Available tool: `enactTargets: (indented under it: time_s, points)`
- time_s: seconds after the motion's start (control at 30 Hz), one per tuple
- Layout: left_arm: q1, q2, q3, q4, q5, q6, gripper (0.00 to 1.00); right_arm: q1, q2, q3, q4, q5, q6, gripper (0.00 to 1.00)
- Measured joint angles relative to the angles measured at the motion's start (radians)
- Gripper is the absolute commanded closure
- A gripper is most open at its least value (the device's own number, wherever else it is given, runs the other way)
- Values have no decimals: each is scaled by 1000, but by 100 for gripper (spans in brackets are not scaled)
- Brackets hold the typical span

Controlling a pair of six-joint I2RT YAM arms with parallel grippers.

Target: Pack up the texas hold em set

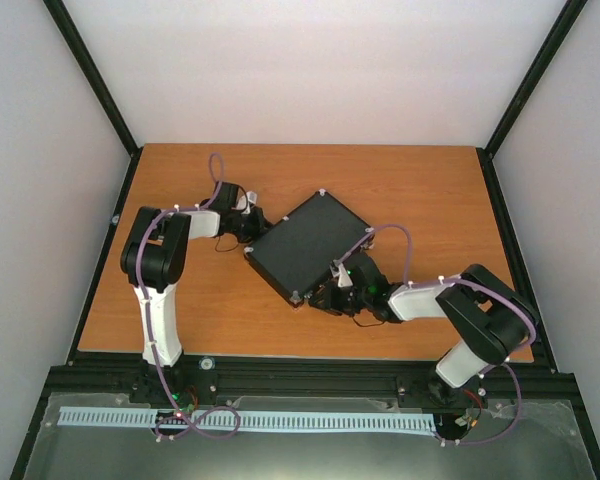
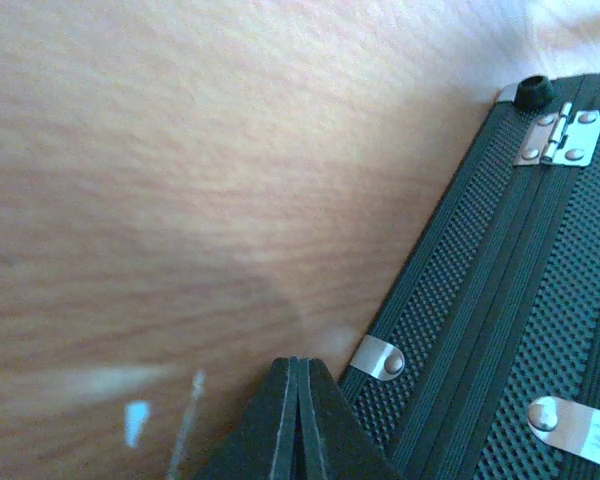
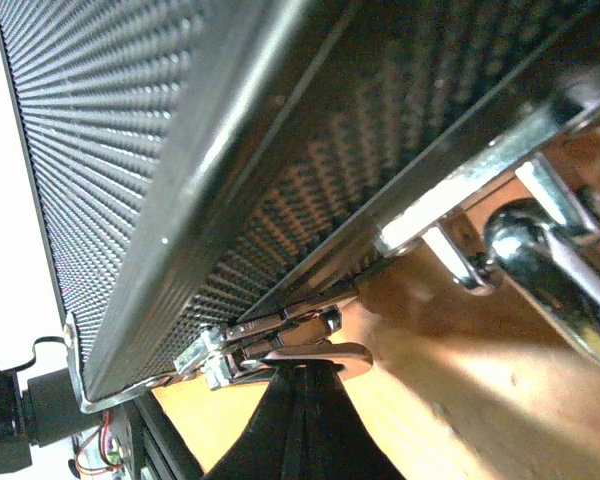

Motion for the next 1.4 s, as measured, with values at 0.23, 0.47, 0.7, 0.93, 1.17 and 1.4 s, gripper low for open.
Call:
enactTargets:
  time_s: [0.23,0.47,0.7,0.93,1.17,1.4]
  points:
    - [38,-6,-23,92,-79,-37,99,0,119,92,53,-9,11,97]
    - [53,-14,-61,186,-175,-63,99,2,198,132,139,-21,63,97]
    - [55,-22,-101,271,-231,-103,99,3,229,146,166,-25,154,97]
    - [61,-25,-120,307,-257,-123,99,3,309,186,173,-55,328,97]
    - [61,-25,-121,309,-260,-124,99,5,303,196,143,-49,327,97]
    - [59,-25,-106,273,-220,-103,99,13,199,288,-188,82,266,97]
